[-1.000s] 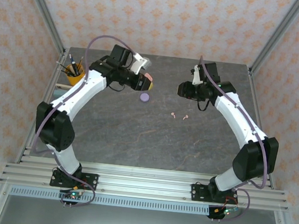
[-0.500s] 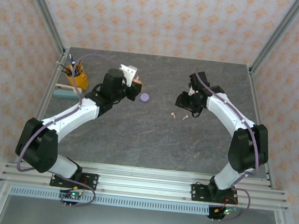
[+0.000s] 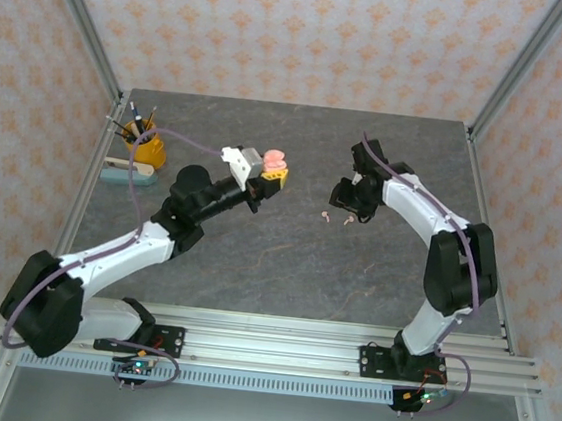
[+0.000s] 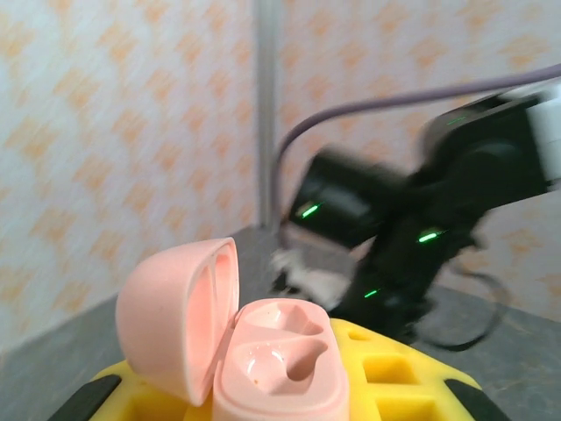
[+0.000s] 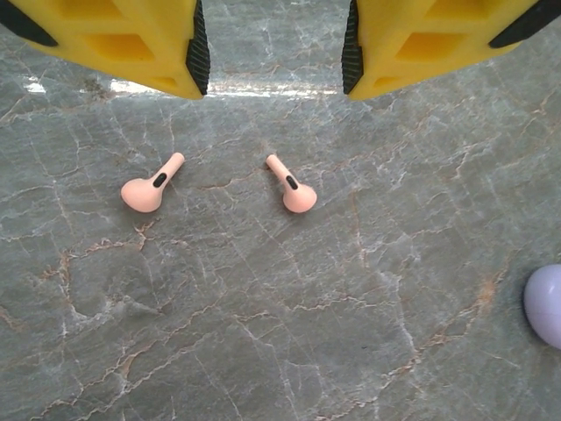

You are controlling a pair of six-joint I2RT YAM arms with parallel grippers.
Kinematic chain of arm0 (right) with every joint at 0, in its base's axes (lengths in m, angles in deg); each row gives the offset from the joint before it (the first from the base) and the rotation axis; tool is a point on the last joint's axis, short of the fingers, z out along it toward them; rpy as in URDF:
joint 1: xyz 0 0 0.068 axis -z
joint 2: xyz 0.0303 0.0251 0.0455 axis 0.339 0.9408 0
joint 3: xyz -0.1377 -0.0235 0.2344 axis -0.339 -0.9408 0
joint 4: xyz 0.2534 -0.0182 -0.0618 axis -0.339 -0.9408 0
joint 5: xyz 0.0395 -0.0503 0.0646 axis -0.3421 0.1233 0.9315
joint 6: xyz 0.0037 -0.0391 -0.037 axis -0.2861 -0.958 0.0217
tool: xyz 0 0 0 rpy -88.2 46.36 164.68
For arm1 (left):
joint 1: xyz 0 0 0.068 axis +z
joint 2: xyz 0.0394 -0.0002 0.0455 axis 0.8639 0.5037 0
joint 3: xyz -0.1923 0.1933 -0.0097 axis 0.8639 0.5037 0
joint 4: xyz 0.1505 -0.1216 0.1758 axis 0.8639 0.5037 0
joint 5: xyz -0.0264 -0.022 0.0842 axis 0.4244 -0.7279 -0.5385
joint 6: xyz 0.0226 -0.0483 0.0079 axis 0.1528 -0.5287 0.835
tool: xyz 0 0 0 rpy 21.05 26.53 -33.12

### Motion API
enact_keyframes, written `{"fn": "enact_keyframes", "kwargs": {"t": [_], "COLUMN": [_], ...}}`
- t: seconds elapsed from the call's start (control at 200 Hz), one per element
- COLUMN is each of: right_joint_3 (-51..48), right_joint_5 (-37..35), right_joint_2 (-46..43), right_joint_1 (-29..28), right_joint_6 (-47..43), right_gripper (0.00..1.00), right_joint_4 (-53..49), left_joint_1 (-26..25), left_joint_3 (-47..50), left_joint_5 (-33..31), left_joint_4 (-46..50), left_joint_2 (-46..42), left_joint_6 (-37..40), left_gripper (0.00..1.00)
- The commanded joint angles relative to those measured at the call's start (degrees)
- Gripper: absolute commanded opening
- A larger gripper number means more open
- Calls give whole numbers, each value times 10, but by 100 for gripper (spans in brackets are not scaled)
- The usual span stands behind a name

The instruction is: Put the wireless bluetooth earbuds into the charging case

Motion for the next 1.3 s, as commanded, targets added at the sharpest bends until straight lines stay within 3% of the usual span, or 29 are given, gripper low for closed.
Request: {"fn": "enact_keyframes", "kwargs": {"t": [0.0, 0.265, 0.485, 0.841, 1.296], "right_joint_3": [30, 101, 175, 186, 233], "right_joint_5": [-24, -42, -72, -87, -86], "right_joint_2": [20, 80, 148, 190, 241], "right_joint_1": [-6, -27, -51, -57, -65], "right_joint_6": [-1, -37, -91, -129, -132], "right_gripper": [46, 45, 43, 42, 42], "right_joint_4": [-18, -55, -124, -157, -164], "left_joint_1": [-17, -29, -27, 22, 30], "left_joint_3": [0, 19, 31, 38, 22], "left_joint_5": [10, -42, -98, -67, -49], "left_joint_4": [14, 36, -25, -188, -197], "left_joint_2": [-28, -60, -26, 36, 60], "left_joint_6": [67, 98, 100, -4, -26], "left_gripper": [0, 0, 0, 0, 0]}}
